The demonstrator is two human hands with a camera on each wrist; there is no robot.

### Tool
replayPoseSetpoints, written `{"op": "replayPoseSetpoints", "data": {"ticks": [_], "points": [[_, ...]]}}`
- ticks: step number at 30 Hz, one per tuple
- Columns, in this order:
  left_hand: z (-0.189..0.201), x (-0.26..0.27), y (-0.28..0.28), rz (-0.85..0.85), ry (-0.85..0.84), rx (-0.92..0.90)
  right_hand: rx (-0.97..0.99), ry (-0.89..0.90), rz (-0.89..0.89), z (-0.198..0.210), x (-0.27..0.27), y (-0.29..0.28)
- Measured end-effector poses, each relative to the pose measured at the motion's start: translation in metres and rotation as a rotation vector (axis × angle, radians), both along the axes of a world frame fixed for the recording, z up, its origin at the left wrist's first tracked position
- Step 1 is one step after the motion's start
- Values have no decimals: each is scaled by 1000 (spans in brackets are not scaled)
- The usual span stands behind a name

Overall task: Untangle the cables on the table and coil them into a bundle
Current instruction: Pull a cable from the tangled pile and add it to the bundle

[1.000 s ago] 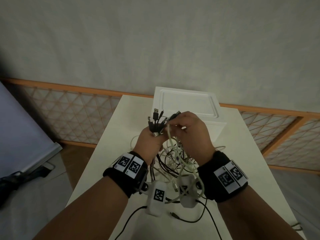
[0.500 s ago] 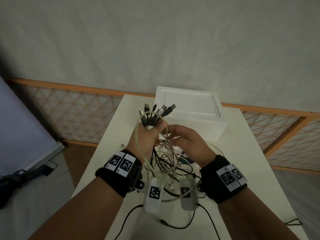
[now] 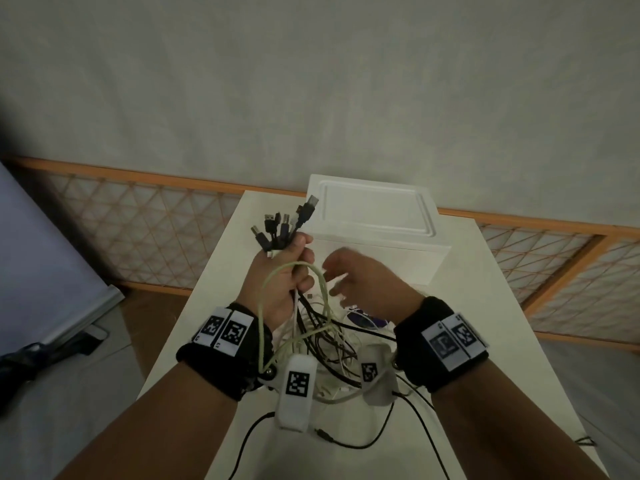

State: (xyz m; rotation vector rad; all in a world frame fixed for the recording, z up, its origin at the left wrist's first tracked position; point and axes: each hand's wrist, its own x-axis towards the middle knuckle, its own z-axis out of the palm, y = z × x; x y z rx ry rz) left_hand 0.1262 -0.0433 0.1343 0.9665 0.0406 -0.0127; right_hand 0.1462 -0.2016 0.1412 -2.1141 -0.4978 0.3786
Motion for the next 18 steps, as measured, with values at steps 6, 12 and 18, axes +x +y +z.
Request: {"op": "replayPoseSetpoints", "data": {"ticks": [6,12,18], "points": [[9,-2,-1,-64,2,113,-509,-88,370,-36,-18,3],[-19,-3,13,-59,161,245,-222,-156,201,-25,-17,5],[-37,-7,5,-74,151,300,9,-360,-177,8,-10,9]]}}
